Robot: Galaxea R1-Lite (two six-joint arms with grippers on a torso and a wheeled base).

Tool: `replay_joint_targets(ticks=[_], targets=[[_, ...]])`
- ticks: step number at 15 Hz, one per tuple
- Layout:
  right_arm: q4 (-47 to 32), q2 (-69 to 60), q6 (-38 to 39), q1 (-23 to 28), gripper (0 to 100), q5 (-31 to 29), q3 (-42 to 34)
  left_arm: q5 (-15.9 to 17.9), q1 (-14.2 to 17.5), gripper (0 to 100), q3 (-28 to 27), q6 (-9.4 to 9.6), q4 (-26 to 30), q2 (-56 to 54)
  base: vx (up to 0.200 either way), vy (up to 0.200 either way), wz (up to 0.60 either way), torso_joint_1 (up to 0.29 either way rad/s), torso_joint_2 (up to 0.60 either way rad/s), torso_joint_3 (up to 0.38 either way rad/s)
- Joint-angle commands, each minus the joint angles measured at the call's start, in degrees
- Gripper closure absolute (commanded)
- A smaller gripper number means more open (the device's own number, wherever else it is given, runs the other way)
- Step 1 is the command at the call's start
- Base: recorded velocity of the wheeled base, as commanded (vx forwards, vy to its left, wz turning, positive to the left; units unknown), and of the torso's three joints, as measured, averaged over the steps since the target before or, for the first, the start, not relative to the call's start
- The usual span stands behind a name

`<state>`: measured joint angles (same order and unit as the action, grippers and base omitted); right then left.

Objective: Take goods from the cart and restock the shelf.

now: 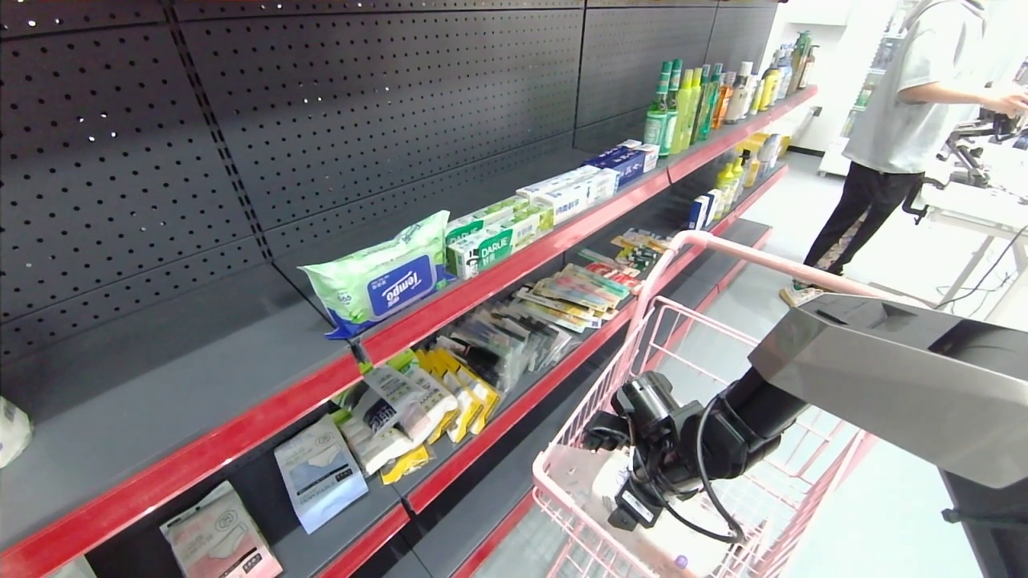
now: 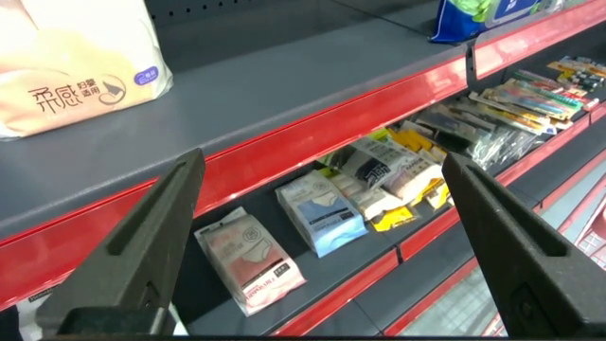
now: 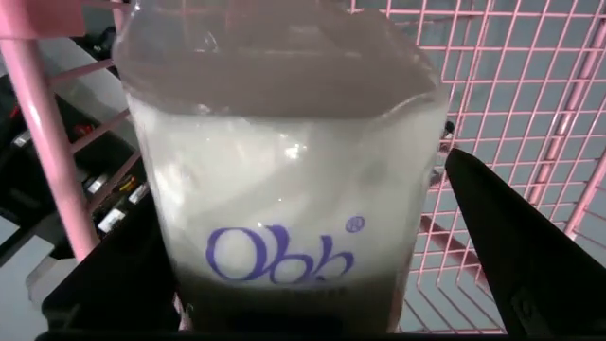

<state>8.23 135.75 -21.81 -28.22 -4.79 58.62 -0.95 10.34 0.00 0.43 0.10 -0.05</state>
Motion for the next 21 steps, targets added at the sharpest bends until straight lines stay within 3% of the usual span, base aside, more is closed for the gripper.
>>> replay_joint_targets(ticks=[1,13,14,18,21], targets=[[0.0,0.4,-0.2,0.2,0,-0.6,0.8,0.0,0.0,0,0.0,0.01,0.0,0.0,0.000,0.000,0.00,0.000,0.00,0.000],[1.0,4.3,-2.8,0.3,0,-2.3,3.5,0.0,0.0,0,0.0,0.01,0.1,0.0,0.000,0.000,0.00,0.000,0.00,0.000],[1.0,4.3,-2.8,0.3,100,-2.3,3.5,0.0,0.0,0,0.0,0.01,0.1,0.0,0.000,0.000,0.00,0.000,0.00,0.000],[1.2,3.4,-2.2,0.3,100,-4.2,2.6,0.0,0.0,0,0.0,0.01,0.0,0.0,0.000,0.000,0.00,0.000,0.00,0.000],[2.4,-4.7,5.4,1.1,100,-4.1,-2.2,0.0,0.0,0,0.0,0.01,0.1,0.0,0.000,0.000,0.00,0.000,0.00,0.000]])
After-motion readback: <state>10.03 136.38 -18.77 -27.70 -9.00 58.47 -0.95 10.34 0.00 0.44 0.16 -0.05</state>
